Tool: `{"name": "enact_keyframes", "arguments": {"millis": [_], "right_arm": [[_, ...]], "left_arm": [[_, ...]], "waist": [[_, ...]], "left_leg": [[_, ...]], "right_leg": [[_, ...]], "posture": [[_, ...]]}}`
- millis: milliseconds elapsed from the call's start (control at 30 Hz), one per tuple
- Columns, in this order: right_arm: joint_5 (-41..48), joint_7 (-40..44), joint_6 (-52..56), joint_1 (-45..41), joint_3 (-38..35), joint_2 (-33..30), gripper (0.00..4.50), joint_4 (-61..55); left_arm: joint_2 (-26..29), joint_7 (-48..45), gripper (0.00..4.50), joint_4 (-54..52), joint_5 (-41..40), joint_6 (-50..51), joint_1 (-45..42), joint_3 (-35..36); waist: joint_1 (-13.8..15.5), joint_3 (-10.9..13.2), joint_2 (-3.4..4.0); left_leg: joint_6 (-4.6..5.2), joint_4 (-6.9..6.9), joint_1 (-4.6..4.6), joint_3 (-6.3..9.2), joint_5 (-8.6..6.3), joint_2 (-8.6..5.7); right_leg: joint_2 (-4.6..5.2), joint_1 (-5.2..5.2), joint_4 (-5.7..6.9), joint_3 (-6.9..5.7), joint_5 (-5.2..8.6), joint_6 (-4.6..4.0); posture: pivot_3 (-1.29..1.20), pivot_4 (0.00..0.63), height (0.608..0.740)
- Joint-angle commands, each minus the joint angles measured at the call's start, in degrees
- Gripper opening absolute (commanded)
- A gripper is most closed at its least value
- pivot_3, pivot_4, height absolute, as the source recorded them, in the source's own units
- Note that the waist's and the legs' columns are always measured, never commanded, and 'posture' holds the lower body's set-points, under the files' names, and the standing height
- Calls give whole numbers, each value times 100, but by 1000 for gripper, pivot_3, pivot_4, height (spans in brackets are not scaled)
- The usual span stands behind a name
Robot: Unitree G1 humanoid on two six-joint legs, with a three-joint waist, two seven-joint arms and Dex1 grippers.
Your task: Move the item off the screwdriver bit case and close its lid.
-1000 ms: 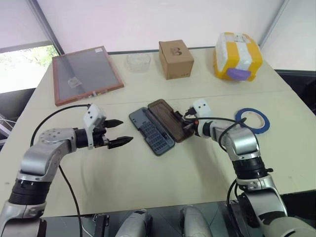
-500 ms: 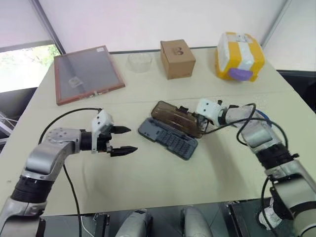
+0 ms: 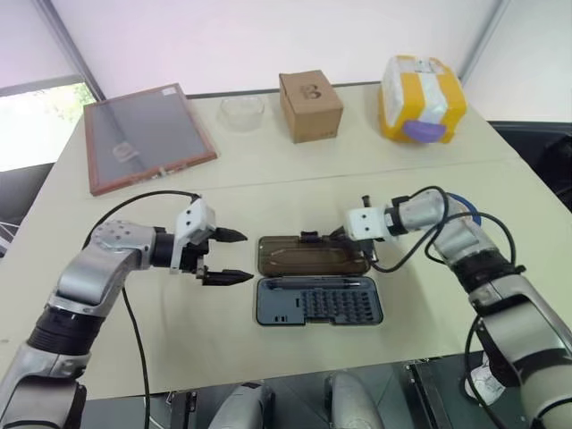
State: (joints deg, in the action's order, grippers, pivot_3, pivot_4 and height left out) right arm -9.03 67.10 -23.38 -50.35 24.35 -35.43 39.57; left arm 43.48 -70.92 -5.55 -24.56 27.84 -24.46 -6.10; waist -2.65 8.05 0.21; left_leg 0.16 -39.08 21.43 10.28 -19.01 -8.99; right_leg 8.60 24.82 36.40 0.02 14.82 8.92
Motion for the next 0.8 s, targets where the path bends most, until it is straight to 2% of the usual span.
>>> {"name": "enact_keyframes", "arguments": {"millis": [33,367,800], "right_arm": [[-273,-318,-190,-344,-51,195,31,432],[-603,-690,-275,-780,-142,393,31,1352],[-505,-576,-325,-644,-194,457,31,1319]], "left_arm": [[-13,21,4500,-74,9,-84,-36,55],[-109,152,4500,-48,81,-157,41,66],[-201,218,4500,-17,119,-216,37,49]], "waist": [[4,0,0],[5,0,0],[5,0,0]], "left_leg": [[0,0,0,0,0,2],[-2,-9,-3,0,1,2],[-2,-12,-3,0,1,0]], "right_leg": [[-1,0,1,0,0,0],[-2,-4,6,1,0,0],[-2,-6,7,1,0,0]], "posture": [[0,150,740],[0,150,740],[0,150,740]]}}
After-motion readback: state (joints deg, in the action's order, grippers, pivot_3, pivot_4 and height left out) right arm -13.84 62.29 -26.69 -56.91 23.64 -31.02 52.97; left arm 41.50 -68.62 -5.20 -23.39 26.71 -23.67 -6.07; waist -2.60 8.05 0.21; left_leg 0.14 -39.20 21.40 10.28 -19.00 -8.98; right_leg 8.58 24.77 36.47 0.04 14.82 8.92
